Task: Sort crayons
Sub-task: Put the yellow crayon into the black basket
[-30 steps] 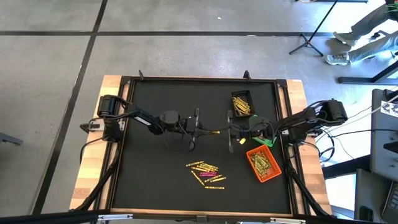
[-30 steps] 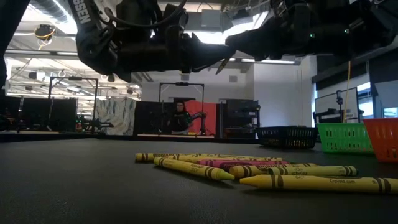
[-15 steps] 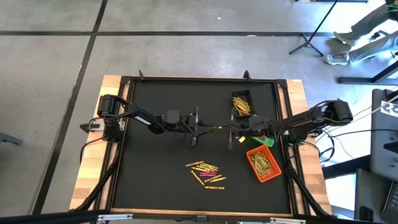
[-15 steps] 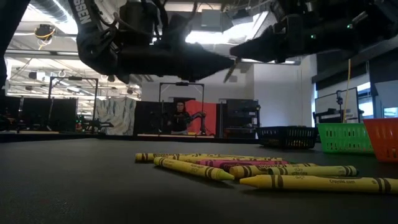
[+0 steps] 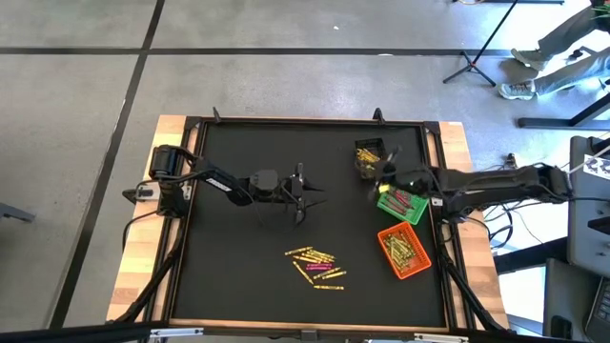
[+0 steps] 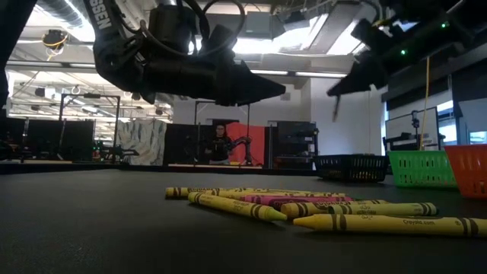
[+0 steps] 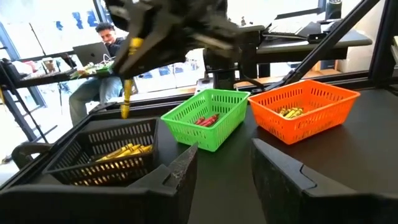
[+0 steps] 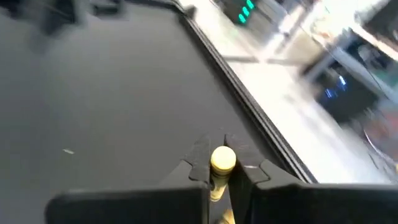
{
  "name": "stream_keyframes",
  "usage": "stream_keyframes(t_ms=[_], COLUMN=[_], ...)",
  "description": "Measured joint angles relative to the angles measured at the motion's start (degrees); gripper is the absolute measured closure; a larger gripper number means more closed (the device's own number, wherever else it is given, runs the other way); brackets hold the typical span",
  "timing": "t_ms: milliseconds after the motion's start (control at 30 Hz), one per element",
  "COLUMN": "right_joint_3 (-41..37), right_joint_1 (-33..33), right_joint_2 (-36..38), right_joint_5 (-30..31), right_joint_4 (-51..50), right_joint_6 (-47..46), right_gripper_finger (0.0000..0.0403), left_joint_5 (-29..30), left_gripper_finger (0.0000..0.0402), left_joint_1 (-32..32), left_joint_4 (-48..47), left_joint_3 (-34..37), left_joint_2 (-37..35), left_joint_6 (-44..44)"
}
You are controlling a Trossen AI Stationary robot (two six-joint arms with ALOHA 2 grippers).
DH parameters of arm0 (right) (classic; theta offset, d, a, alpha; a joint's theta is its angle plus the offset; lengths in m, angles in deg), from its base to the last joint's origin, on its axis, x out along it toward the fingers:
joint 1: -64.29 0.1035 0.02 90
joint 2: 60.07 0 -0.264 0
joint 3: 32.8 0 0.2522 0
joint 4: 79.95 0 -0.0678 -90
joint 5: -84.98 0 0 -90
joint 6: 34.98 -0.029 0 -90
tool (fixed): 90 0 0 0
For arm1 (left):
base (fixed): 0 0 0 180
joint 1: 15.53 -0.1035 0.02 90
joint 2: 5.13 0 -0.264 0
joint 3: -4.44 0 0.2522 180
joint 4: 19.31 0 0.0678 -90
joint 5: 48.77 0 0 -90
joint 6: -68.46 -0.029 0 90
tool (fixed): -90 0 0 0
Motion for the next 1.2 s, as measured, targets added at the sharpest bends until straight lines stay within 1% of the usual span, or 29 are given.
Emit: stream_keyframes(t_ms=[100, 167, 233, 333, 433, 567, 667, 767, 833, 967, 1033, 1100, 1200], right_joint_3=[1.0, 2.4, 3.2, 3.6, 3.6, 3.6, 3.6, 3.6, 3.6, 3.6, 3.7, 4.0, 3.7], right_joint_1=[-5.1, -9.3, -13.7, -19.9, -25.2, -29.7, -30.3, -30.3, -30.3, -30.3, -30.3, -29.6, -25.1], right_joint_2=[2.7, 2.9, 2.6, 0.7, -1.8, -5.6, -8.0, -9.7, -10.3, -10.3, -9.9, -8.7, -5.8], right_joint_5=[-1.8, -4.9, -9.3, -15.6, -20.5, -26.3, -27.4, -26.1, -25.4, -23.2, -23.2, -25.5, -29.2], right_joint_4=[-8.7, -13.3, -17.8, -20.6, -21.4, -21.6, -20.2, -17.8, -16.9, -15.8, -15.8, -16.2, -15.6], right_joint_6=[-2.8, -4.8, -6.2, -7.2, -8.5, -9.6, -9.5, -9.5, -9.4, -9.3, -9.2, -9.2, -10.0], right_gripper_finger=[0.038, 0.0387, 0.0391, 0.039, 0.0378, 0.0378, 0.0381, 0.0369, 0.0347, 0.0284, 0.0255, 0.0234, 0.0217], left_joint_5=[0.0, 0.1, 0.2, 0.2, 0.2, 0.2, 0.2, 0.2, 0.2, 0.2, 0.2, 0.2, 0.3], left_gripper_finger=[0.0269, 0.0269, 0.0269, 0.0269, 0.0269, 0.0269, 0.0269, 0.0269, 0.0269, 0.0269, 0.0269, 0.0269, 0.0269], left_joint_1=[0.0, 0.0, 0.0, 0.0, 0.0, 0.0, 0.0, 0.0, 0.0, 0.0, 0.0, 0.0, 0.0], left_joint_4=[0.1, 0.2, 0.2, 0.2, 0.2, 0.1, 0.0, -0.1, -0.2, -0.3, -0.3, -0.3, -0.3], left_joint_3=[0.0, 0.0, 0.0, 0.0, 0.0, 0.0, 0.0, 0.0, 0.0, 0.0, 0.0, 0.0, 0.0], left_joint_2=[0.0, 0.0, 0.0, 0.0, 0.0, 0.0, 0.0, 0.0, 0.0, 0.0, 0.0, 0.0, 0.0], left_joint_6=[0.0, 0.0, -0.1, -0.1, 0.0, -0.1, -0.1, -0.1, -0.1, 0.0, 0.0, 0.0, 0.0])
